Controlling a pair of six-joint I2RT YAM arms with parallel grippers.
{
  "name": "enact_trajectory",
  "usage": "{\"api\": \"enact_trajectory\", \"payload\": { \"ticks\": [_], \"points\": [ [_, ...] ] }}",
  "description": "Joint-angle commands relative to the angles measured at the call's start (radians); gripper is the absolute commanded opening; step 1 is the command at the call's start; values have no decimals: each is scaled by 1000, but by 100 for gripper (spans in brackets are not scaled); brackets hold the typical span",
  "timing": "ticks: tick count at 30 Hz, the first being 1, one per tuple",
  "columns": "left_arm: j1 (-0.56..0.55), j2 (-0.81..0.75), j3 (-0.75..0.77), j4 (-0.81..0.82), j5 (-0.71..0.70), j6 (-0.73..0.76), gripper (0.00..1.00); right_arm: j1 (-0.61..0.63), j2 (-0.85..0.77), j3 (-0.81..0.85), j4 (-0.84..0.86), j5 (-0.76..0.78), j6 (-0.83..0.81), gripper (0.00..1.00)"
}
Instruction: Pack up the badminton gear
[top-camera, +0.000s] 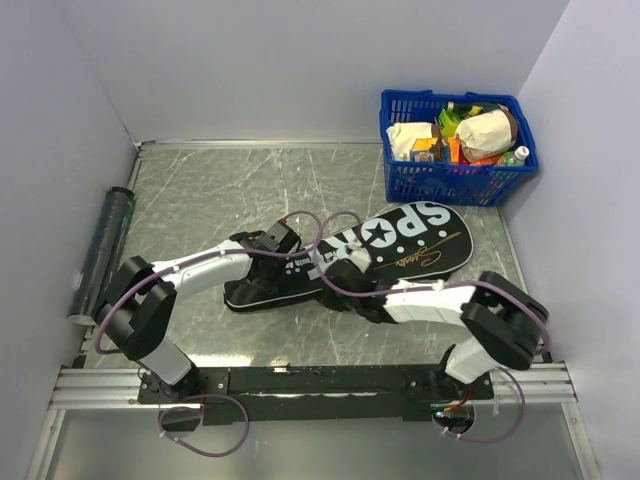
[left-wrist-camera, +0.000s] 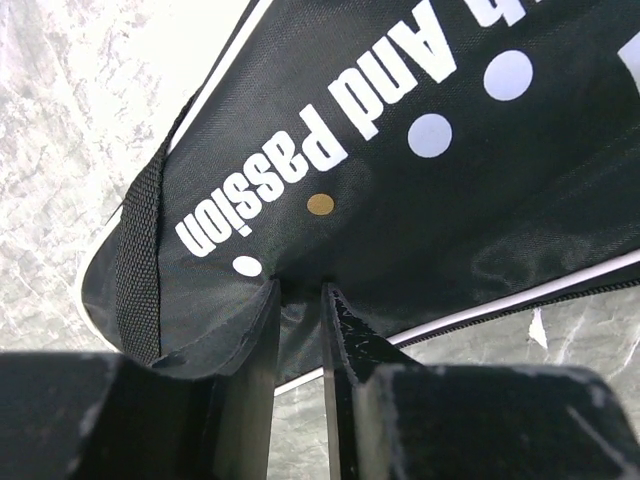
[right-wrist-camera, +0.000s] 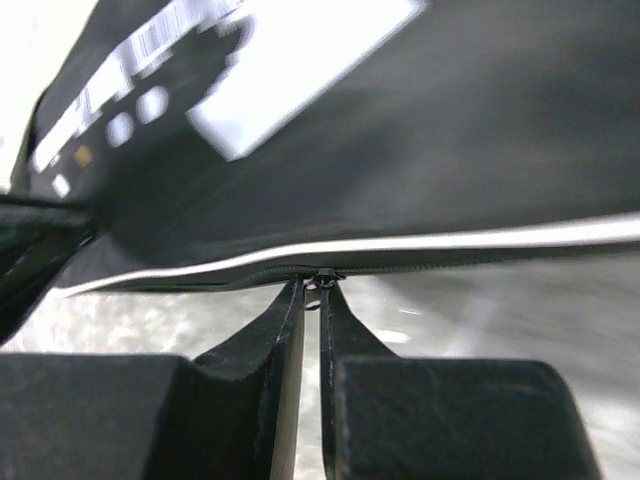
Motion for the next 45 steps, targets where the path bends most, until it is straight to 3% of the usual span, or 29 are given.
{"api": "enact_trajectory", "payload": {
  "ticks": [1, 6, 17, 26, 31, 35, 45],
  "points": [
    [-1, 18, -9, 43, 128, 3, 25, 74, 107, 140, 177, -132, -65, 0],
    [1, 0, -18, 54, 162, 10, 24, 155, 200, 267, 247, -179, -111, 0],
    [1, -20, -24, 66, 197, 24, 24, 230, 369, 329, 560, -438, -99, 9],
    [-1, -48, -47, 117, 275, 15, 23, 243, 380, 317, 599, -462, -107, 12],
    [-1, -72, -55, 127, 275, 17, 23, 243, 293, 258, 556, -417, -140, 26],
    [1, -94, -61, 132, 274, 15, 24, 241, 199, 157, 543, -371, -143, 45],
    [-1, -149, -73, 144, 233, 4, 24, 241, -135, -55, 332, -100, -124, 61]
  ]
}}
